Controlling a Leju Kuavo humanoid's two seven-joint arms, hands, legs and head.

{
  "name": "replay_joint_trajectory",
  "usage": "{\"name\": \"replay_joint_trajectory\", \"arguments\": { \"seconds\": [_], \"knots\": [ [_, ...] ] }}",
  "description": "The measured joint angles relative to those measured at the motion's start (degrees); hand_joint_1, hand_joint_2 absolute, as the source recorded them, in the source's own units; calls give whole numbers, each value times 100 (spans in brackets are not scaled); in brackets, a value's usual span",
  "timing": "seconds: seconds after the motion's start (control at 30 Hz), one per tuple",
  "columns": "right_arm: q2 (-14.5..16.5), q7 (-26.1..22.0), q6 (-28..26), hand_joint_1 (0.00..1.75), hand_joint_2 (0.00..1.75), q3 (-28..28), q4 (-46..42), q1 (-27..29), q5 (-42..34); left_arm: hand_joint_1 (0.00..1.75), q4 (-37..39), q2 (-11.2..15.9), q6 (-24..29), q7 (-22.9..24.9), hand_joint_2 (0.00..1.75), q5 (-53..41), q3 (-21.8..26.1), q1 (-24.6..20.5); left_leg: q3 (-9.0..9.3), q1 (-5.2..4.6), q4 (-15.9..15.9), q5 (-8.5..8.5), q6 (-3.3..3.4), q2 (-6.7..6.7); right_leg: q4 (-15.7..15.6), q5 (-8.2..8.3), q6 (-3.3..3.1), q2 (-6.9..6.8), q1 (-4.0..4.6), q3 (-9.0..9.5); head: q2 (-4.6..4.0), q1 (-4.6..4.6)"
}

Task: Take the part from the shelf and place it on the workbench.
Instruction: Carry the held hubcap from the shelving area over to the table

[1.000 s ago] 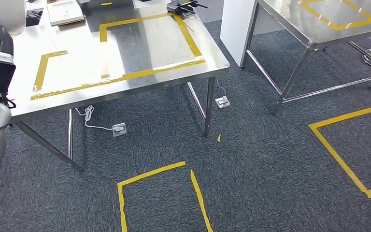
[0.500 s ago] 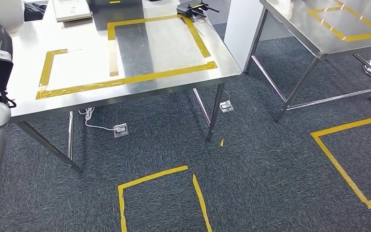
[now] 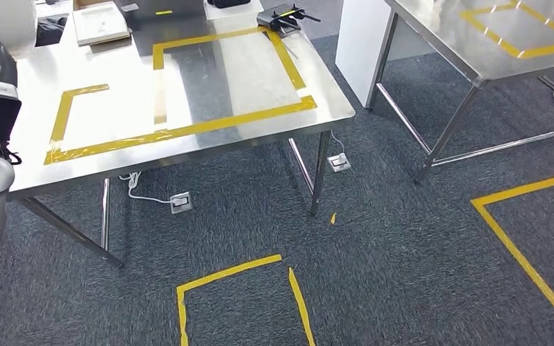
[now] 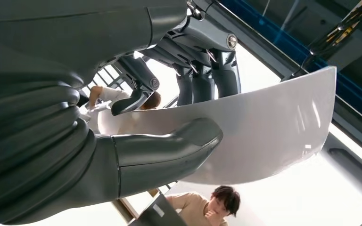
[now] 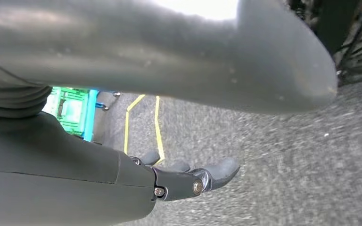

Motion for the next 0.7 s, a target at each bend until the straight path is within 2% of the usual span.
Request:
{"name": "replay_joint_trajectory", "arguments": {
  "seconds": [0.03,0.07,0.1,0.17,0.2,0.23,0.27,0.37,0.43,0.5,0.53,0.57,0.6,0.67,0.7],
  "knots": [
    [0,1,2,0,0,-7,0,2,1,175,1,1,3,1,175,0,2,28,-187,10,260,-29,-18,2,2,-30,1,1,-1,30,0,-2],
    [0,2,3,0,0,-14,0,7,3,175,2,1,4,2,175,0,3,53,-287,19,326,56,-31,6,7,-65,8,2,-3,69,0,1],
    [0,2,4,0,0,-19,0,12,6,175,2,2,5,4,175,0,5,71,-276,28,177,250,-39,12,13,-104,21,3,-6,115,0,-2],
    [-1,2,6,0,0,-25,0,16,17,175,-3,8,9,4,175,-2,17,84,-4,40,-557,737,-40,30,33,-193,67,7,-10,213,0,1],
    [-1,-6,6,0,0,-26,0,11,23,175,-8,12,12,4,175,-3,24,80,149,33,-901,866,-18,35,50,-236,100,11,-5,239,0,-3],
    [-2,-15,5,0,0,-27,0,6,29,175,-19,16,15,4,175,-5,31,81,251,23,-1119,912,16,36,59,-266,133,14,0,253,0,1],
    [-2,-24,3,0,0,-28,0,2,33,175,-28,19,17,6,175,-7,36,84,298,9,-1201,879,60,32,60,-289,167,15,6,256,0,4],
    [-4,-31,1,0,0,-30,0,-5,38,175,-69,31,22,20,175,-7,53,110,335,6,-1225,822,198,16,91,-357,268,3,1,250,0,18],
    [-4,-27,1,0,0,-31,0,-12,41,175,-100,36,26,26,175,-7,68,111,383,20,-1247,792,273,16,482,-537,322,-1,-4,55,0,40],
    [-4,-33,1,0,0,-31,0,-12,42,175,-112,33,27,27,175,-7,76,121,423,7,-1246,741,318,17,1252,-790,342,-1,-2,-399,0,63],
    [-4,-35,1,0,0,-31,0,-8,43,175,-112,31,27,27,175,-7,76,136,448,-3,-1244,712,328,16,1568,-843,341,-1,0,-623,0,67],
    [-4,-36,1,0,0,-31,0,-1,43,175,-112,30,27,28,175,-7,76,152,482,-11,-1241,679,332,13,1708,-793,331,-1,4,-768,0,70],
    [-4,-34,1,0,0,-31,0,3,44,175,-113,29,27,28,175,-7,76,165,523,-17,-1238,644,329,9,1619,-632,311,-1,10,-797,0,72],
    [-5,-33,1,0,0,-31,0,7,43,175,-118,28,27,29,175,-7,76,176,623,-22,-1233,562,308,3,903,-126,241,-1,33,-573,0,78],
    [-7,-36,1,0,0,-31,0,6,42,175,-121,27,27,28,175,-8,76,172,663,-34,-1227,518,285,-2,520,39,203,-1,52,-416,0,81]
  ]
}}
